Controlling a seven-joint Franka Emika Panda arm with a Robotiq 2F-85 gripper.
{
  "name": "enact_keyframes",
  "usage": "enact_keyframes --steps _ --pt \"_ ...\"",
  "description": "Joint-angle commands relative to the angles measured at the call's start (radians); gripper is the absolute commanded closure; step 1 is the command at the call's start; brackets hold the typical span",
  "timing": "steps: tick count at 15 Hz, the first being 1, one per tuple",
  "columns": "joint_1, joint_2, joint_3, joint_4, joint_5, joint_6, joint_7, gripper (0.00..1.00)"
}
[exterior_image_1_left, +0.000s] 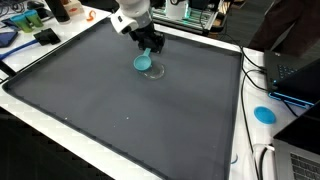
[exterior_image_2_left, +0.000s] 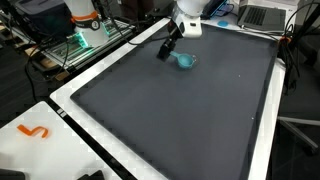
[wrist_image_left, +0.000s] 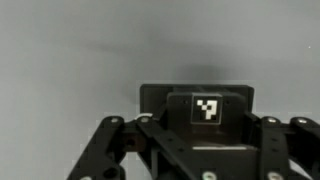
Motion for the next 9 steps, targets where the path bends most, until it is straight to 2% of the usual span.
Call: enact_keyframes --steps 1,9 --pt "0.001 0.059 0.003 0.016 -0.027 -0.021 -0.032 0.72" --pt "-0.004 0.069 -0.008 0.021 -0.094 -0.044 -0.085 0.72"
